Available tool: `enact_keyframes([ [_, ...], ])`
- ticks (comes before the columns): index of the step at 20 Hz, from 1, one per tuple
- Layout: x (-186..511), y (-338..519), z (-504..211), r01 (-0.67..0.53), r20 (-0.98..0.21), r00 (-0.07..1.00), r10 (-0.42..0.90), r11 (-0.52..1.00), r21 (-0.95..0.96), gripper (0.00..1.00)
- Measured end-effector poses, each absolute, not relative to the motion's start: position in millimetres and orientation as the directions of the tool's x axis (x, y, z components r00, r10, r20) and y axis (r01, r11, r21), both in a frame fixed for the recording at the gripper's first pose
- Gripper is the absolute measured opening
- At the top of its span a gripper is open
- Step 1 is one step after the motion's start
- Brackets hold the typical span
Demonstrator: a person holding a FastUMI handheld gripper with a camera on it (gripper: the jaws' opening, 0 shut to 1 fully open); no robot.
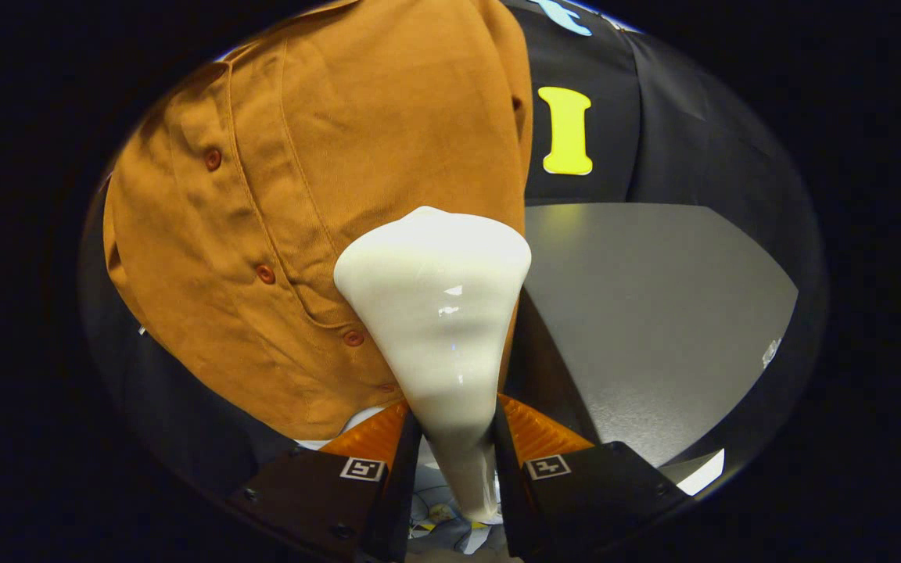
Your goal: Iron the clothes twice with a garment steamer, once on the left side and once on the right side.
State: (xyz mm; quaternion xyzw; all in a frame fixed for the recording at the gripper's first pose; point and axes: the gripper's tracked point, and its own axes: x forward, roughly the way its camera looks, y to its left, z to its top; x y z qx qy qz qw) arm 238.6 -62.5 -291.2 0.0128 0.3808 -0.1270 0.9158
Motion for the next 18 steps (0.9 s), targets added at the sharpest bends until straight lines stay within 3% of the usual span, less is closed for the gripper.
enact_keyframes([
  [8,250.9,-31.7,-202.4,0.191,-0.536,0.822,-0.189,0.98,-0.053,0.5],
  [18,266.4,61.9,-146.1,0.018,-0.375,0.927,-0.028,0.999,-0.032,0.5],
])
